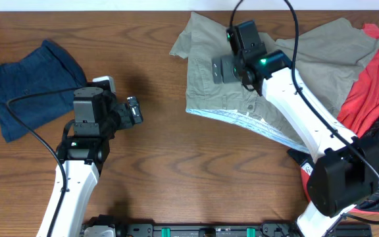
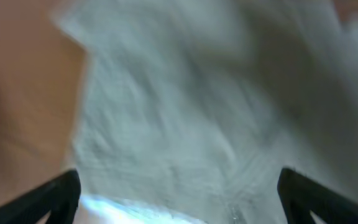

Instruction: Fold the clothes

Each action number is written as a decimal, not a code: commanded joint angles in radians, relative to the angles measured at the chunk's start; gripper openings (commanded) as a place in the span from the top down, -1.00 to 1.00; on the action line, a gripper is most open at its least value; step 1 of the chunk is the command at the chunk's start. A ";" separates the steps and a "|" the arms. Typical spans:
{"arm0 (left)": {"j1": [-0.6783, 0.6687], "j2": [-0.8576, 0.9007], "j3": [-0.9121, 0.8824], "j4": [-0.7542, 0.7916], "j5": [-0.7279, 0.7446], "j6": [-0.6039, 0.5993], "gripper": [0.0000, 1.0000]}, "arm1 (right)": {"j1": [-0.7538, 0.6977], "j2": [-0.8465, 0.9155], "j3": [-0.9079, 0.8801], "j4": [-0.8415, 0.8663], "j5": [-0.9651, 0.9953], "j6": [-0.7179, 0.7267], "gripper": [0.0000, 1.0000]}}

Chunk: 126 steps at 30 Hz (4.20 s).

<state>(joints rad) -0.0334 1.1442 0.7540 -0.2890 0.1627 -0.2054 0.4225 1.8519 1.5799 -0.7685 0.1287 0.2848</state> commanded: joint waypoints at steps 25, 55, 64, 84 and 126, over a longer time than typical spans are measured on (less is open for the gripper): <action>-0.245 0.681 0.021 0.748 0.309 -0.464 -0.94 | -0.296 -0.081 0.010 -0.389 0.040 0.059 -0.99; 0.232 0.244 0.023 0.243 0.485 -0.435 0.88 | -0.433 -0.085 0.010 -0.441 -0.033 0.016 -0.99; 0.328 0.089 0.023 -0.051 0.472 -0.211 0.88 | -0.391 -0.082 0.010 -0.286 -0.336 -0.175 -0.98; 0.330 0.097 0.023 -0.168 0.336 -0.191 0.88 | -0.370 0.103 -0.134 0.154 -0.333 -0.026 -0.68; 0.296 0.220 0.023 0.030 0.244 -0.121 0.88 | -0.512 -0.035 -0.114 -0.068 -0.091 0.127 0.98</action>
<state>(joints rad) 0.2848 1.3224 0.7746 -0.2867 0.4149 -0.3447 -0.0586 1.9106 1.4540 -0.7483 -0.0700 0.4099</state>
